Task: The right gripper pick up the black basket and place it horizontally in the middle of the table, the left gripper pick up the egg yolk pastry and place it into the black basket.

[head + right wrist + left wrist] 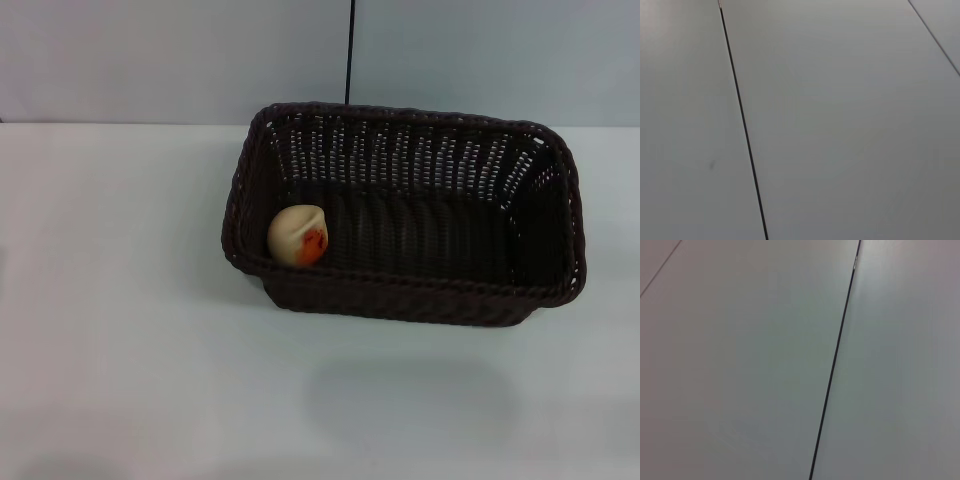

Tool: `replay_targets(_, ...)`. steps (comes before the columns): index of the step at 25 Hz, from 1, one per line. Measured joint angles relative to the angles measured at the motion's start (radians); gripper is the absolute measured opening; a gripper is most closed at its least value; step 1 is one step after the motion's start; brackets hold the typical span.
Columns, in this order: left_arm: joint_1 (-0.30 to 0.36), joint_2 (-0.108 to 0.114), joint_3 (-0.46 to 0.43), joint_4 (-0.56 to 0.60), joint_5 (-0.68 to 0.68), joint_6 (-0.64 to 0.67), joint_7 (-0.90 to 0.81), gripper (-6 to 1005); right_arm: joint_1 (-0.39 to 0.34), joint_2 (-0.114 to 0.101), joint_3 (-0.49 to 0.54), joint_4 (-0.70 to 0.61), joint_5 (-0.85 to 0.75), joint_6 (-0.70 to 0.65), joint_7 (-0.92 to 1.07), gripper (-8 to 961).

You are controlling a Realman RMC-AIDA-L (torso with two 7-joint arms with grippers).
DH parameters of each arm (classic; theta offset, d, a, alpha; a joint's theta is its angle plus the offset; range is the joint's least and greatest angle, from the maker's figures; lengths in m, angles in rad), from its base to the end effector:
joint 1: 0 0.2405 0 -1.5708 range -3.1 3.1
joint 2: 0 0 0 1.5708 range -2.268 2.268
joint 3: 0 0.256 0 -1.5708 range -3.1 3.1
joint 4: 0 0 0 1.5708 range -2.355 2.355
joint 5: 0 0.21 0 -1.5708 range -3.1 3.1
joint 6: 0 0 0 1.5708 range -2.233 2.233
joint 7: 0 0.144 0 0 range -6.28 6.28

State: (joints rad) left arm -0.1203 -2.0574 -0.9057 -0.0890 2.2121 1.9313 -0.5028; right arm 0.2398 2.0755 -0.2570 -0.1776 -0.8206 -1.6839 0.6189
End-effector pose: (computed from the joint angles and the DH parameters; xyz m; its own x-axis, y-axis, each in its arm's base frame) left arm -0.3530 0.1846 0.0736 0.4159 -0.5336 0.7364 0.8459 -0.0705 -0.5287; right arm 0.3799 0.2312 0.1198 0.4862 0.5239 -0.6994 -0.8518 0.1053 -0.5132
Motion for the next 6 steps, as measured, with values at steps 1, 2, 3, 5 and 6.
replay_targets(1,0.000,0.000,-0.002,0.002,0.000,0.000,-0.001,617,0.000,0.000,0.003,0.002,0.000,0.001,0.000,270)
replay_targets(2,0.000,0.001,-0.006,0.005,0.000,0.001,-0.002,617,0.000,0.000,0.009,0.005,0.000,0.001,-0.001,270)
replay_targets(3,0.000,0.001,-0.009,0.008,0.000,0.001,-0.004,617,0.000,0.000,0.009,0.005,0.000,0.001,-0.001,270)
replay_targets(5,0.000,0.001,-0.013,0.011,0.000,0.001,-0.005,617,-0.004,0.000,0.022,0.013,0.000,0.003,-0.009,270)
replay_targets(6,0.000,0.001,-0.017,0.013,0.000,0.002,-0.006,617,-0.004,0.000,0.022,0.013,0.000,0.003,-0.009,270)
